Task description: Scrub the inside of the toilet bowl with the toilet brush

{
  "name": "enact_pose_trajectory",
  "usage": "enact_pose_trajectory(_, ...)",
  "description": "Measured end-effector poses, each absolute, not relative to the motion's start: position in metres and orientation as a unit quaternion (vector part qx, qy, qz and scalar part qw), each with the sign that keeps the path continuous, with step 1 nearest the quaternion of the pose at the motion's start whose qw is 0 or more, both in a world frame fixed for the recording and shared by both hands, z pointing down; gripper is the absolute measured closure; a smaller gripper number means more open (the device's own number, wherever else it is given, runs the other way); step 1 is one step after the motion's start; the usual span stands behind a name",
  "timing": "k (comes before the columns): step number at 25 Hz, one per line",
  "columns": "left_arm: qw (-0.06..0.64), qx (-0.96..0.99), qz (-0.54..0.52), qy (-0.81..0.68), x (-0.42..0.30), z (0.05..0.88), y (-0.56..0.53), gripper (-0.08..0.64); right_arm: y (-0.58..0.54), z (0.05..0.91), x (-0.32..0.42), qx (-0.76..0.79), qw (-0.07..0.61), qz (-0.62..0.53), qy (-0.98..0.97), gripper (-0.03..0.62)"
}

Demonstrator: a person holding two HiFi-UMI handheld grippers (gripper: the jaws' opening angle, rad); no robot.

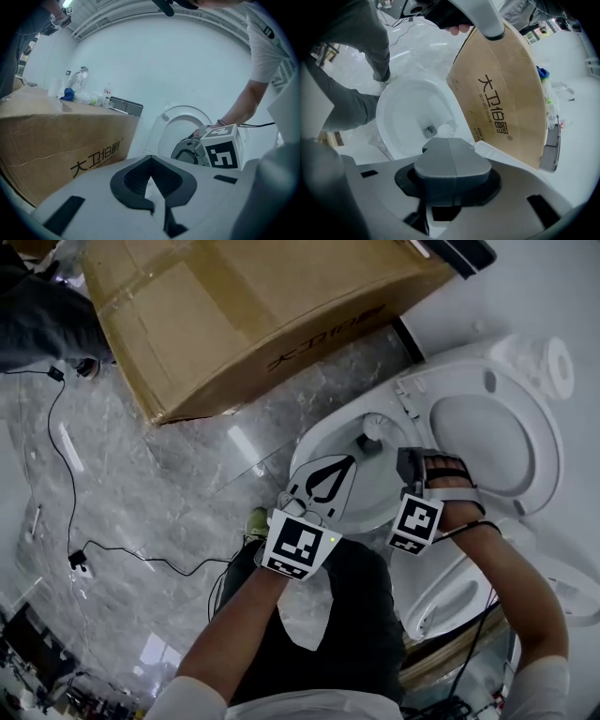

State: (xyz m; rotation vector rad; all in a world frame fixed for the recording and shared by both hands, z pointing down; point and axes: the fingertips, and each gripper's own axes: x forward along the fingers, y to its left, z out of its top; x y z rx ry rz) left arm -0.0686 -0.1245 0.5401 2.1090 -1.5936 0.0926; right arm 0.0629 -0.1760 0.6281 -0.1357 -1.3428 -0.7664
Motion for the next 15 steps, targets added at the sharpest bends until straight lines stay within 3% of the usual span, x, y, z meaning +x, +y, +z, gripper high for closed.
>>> enact_pose_trajectory(6,0.246,0.783,0.047,-0.570,-0.061,0.524,-0.112,0.552,-0.168,0.619,0.073,0.007,0.709,-0.268,-0.652,0.434)
enact_pose_trajectory(15,0.260,0.798,0.070,-0.540,-0.041,0.511,-0.079,0.552,-0.080,0.600,0.100,0.140,0.671,0.018,-0.728,0.434)
